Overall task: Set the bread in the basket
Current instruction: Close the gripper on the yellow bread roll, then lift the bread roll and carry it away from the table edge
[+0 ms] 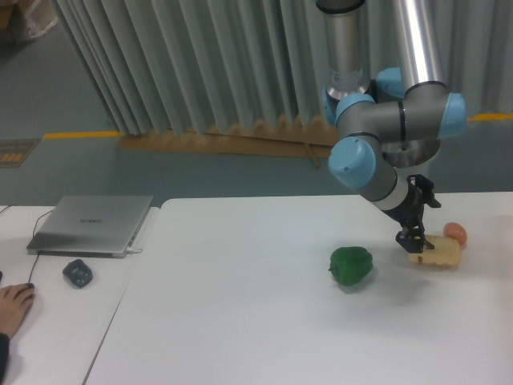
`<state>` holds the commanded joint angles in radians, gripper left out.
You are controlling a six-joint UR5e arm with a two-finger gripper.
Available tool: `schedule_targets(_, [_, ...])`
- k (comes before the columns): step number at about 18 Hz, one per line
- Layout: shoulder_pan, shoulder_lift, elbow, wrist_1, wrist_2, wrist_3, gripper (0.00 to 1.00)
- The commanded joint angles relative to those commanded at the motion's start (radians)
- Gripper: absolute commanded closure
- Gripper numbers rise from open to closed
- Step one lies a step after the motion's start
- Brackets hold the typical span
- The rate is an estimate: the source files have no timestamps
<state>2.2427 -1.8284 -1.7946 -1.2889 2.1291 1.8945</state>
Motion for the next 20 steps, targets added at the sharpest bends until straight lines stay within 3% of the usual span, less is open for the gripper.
schedule_targets(4, [0.002,-0.014,-0.057,0.103,0.028,0.0,0.0])
schedule_targets(15, [0.0,-0.046,-0.081,0.143,0.071,-0.06,0.04])
schedule_targets(19, [0.0,-0.066,-0.085,0.169,0.072,-0.086,0.18])
schedule_targets(20, [0.0,-0.066,-0.085,0.169,0.072,-0.087,0.3])
